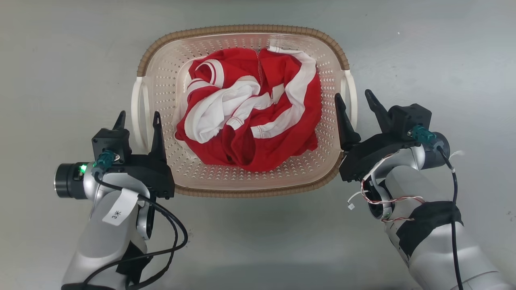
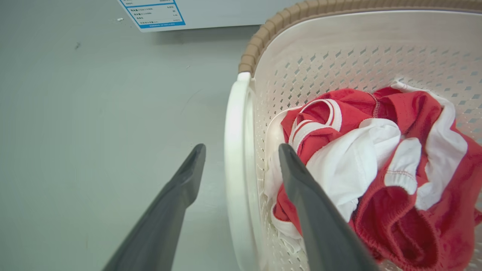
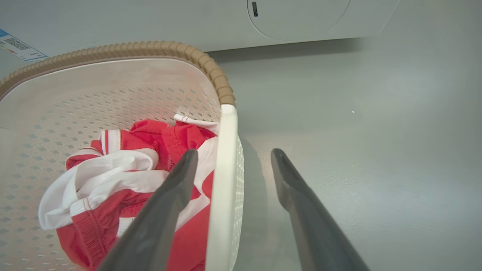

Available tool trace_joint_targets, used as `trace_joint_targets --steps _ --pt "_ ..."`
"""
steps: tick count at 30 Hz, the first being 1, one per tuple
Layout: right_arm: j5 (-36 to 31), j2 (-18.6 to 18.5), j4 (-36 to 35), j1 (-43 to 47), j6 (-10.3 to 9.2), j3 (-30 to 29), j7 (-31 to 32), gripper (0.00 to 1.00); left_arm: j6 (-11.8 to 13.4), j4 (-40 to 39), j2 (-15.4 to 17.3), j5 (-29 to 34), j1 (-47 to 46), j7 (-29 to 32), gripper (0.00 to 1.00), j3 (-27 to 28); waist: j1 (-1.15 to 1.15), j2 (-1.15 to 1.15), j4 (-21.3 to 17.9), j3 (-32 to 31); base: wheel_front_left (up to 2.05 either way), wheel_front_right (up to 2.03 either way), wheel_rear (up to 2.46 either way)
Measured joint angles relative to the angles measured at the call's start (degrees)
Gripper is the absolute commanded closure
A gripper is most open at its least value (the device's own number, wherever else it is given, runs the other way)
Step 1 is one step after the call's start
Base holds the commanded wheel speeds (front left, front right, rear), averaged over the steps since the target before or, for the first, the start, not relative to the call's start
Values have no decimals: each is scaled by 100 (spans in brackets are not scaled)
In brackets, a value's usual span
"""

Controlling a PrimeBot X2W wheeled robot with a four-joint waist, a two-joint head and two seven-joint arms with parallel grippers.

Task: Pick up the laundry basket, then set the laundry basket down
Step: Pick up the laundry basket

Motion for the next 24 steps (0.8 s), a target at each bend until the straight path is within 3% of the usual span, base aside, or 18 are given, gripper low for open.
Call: trace_joint_targets --steps 24 --pt "757 -12 594 -537 -250 691 248 0 -152 927 -97 -108 -722 1 0 -162 -1 0 104 242 0 0 0"
